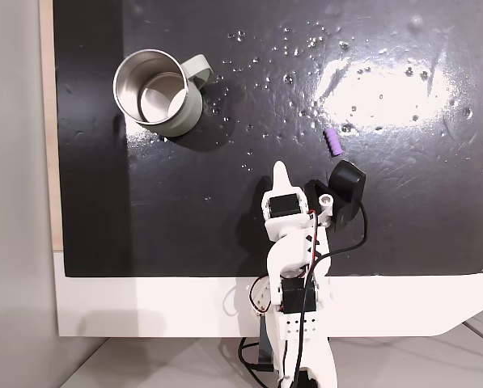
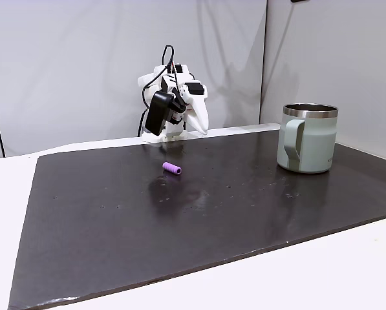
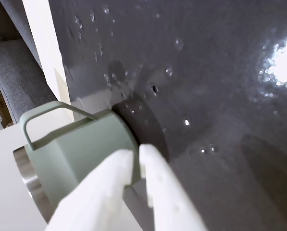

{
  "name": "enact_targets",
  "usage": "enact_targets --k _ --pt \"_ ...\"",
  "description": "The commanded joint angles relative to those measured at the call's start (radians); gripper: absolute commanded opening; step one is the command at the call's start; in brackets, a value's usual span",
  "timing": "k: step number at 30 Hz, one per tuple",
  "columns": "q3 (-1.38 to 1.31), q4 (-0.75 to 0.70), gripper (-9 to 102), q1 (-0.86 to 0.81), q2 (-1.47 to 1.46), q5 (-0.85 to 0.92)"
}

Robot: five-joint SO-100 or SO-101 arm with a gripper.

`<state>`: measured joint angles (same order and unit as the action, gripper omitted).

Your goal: Grasp a pengrip and put it in the cup.

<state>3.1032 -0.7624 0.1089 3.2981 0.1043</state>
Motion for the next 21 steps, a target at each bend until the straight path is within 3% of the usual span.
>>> enact_targets --k 1,9,16,21 --pt "-0.005 0.000 0 0.003 0.018 -0.002" --pt "-0.005 -0.003 0 -0.006 0.018 -0.017" --pt "-0.109 -0.114 0 -0.028 0.014 0.098" --pt "-0.301 -0.146 0 -0.049 -0.196 0.147"
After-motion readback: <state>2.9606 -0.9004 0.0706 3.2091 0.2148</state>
